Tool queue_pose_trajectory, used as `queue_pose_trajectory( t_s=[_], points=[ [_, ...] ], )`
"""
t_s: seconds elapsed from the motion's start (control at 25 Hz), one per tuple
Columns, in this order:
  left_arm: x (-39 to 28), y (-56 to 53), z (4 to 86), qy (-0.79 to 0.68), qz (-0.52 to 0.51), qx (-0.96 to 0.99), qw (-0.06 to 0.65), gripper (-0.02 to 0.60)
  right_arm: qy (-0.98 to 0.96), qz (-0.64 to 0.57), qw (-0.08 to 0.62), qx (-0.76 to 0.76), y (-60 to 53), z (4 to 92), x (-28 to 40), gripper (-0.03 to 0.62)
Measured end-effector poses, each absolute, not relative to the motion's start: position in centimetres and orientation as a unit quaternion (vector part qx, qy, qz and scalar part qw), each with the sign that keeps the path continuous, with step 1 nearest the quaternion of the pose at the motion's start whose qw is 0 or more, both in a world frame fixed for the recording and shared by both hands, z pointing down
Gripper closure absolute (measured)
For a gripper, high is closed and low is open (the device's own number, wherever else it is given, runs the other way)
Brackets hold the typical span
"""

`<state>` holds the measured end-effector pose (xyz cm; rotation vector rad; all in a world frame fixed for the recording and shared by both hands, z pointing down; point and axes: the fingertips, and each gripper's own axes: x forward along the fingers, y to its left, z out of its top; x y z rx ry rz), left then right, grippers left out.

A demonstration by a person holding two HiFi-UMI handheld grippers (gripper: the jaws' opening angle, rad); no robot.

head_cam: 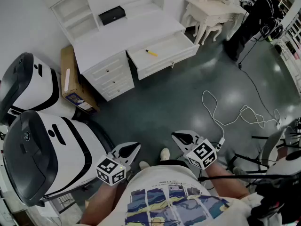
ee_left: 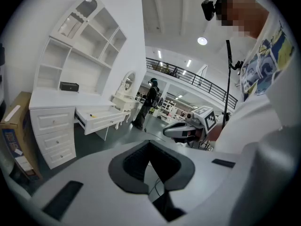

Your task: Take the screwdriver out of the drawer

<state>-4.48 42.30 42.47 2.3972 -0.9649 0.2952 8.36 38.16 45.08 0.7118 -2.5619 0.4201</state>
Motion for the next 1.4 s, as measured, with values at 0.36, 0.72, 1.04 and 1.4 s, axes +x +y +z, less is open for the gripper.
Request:
queue_pose_trajectory(
  t_s=[0.36, 0.72, 1.04, 1.4],
  points=[
    [-1.5, 38.0, 42.6, -0.358, 0.133, 0.888, 0.257, 0.569, -0.929, 0.161, 0.214, 0.254, 34.4, 45.8, 11.1, 0.571],
    [2.2, 32.6, 42.8, -0.368, 0.144, 0.884, 0.249, 0.568, -0.924, 0.171, 0.224, 0.258, 30.4, 48.0, 16.0, 0.569],
    [2.1, 25.8, 43.8, -0.331, 0.156, 0.900, 0.237, 0.567, -0.904, 0.191, 0.210, 0.321, 25.1, 49.0, 16.5, 0.516],
    [-2.3, 12.5, 45.6, -0.263, 0.179, 0.921, 0.224, 0.522, -0.867, 0.220, 0.223, 0.388, 17.0, 48.8, 13.2, 0.480]
  ],
)
